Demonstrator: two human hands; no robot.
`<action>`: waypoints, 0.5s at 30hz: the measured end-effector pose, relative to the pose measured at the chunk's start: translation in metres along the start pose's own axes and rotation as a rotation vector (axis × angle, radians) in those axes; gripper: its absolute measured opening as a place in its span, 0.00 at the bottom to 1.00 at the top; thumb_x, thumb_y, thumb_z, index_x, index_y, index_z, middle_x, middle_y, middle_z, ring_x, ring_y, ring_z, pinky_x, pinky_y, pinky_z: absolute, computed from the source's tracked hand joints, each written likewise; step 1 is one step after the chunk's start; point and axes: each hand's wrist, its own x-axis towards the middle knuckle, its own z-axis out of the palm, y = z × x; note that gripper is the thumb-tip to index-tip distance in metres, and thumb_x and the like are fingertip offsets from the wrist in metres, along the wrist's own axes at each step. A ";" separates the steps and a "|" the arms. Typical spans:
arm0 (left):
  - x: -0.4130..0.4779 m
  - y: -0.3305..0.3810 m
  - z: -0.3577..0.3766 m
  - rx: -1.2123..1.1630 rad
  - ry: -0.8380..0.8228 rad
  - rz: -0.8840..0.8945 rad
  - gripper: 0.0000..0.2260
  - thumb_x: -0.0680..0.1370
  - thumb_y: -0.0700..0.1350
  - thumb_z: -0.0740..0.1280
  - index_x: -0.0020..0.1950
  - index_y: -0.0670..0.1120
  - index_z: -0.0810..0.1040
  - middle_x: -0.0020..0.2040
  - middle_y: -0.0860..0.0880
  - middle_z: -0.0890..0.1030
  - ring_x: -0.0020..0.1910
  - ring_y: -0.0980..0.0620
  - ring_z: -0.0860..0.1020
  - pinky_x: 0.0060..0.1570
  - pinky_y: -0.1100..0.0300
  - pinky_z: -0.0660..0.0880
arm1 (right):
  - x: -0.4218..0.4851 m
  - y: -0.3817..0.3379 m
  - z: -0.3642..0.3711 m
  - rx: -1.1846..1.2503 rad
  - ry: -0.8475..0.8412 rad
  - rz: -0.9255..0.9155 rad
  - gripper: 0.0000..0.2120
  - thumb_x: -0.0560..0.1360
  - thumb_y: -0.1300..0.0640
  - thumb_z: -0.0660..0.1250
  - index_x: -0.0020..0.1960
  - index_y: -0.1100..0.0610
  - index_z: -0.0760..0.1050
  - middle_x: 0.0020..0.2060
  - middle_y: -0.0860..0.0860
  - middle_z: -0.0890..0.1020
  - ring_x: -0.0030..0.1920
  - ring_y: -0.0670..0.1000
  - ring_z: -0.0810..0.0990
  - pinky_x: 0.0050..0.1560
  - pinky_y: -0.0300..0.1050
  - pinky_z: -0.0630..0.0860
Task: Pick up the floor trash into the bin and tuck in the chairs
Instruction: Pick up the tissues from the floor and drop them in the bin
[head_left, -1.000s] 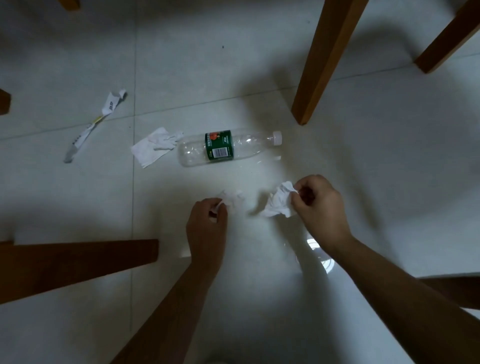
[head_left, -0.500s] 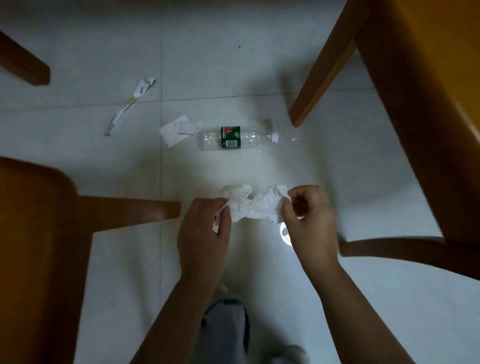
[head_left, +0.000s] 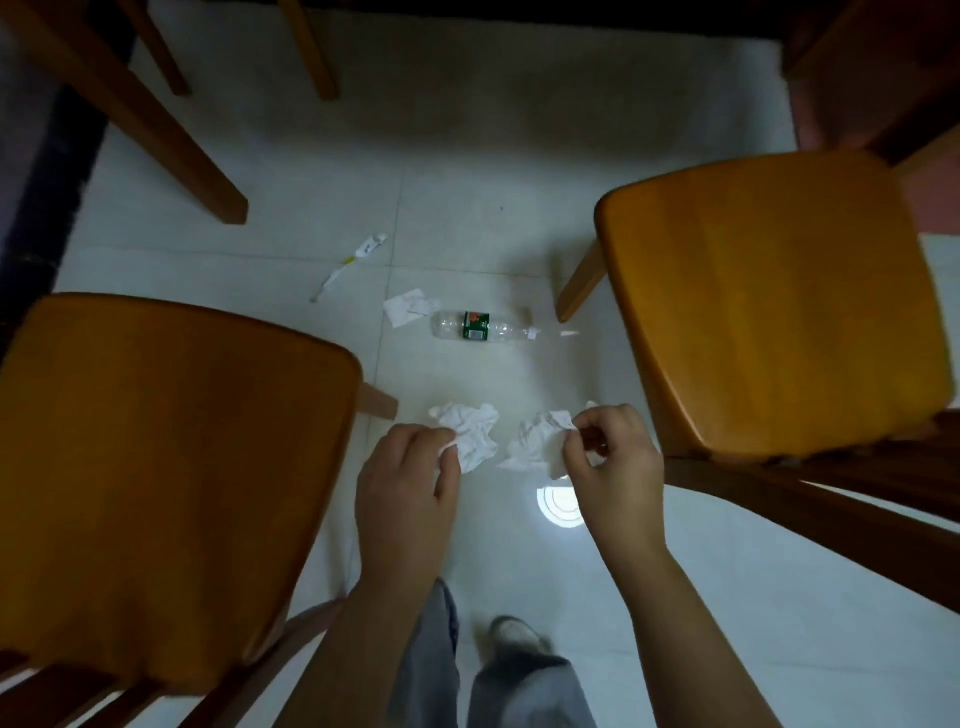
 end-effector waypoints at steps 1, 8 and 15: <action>-0.005 0.011 -0.014 0.011 0.005 -0.013 0.06 0.71 0.38 0.69 0.46 0.38 0.81 0.42 0.40 0.82 0.39 0.44 0.80 0.40 0.59 0.74 | -0.003 -0.013 -0.014 0.007 0.008 -0.022 0.02 0.72 0.65 0.67 0.42 0.60 0.75 0.40 0.49 0.74 0.36 0.44 0.73 0.38 0.29 0.68; -0.059 0.077 -0.100 0.003 0.142 -0.129 0.09 0.68 0.36 0.74 0.47 0.39 0.81 0.44 0.41 0.83 0.40 0.47 0.80 0.40 0.61 0.73 | -0.041 -0.083 -0.100 -0.019 -0.021 -0.151 0.01 0.73 0.64 0.67 0.44 0.60 0.76 0.42 0.49 0.74 0.38 0.46 0.73 0.38 0.27 0.66; -0.130 0.121 -0.161 0.059 0.196 -0.178 0.10 0.65 0.36 0.76 0.44 0.40 0.82 0.40 0.42 0.83 0.36 0.46 0.81 0.39 0.63 0.71 | -0.111 -0.110 -0.157 -0.071 -0.178 -0.204 0.03 0.73 0.62 0.67 0.46 0.60 0.76 0.43 0.51 0.76 0.39 0.47 0.74 0.39 0.28 0.67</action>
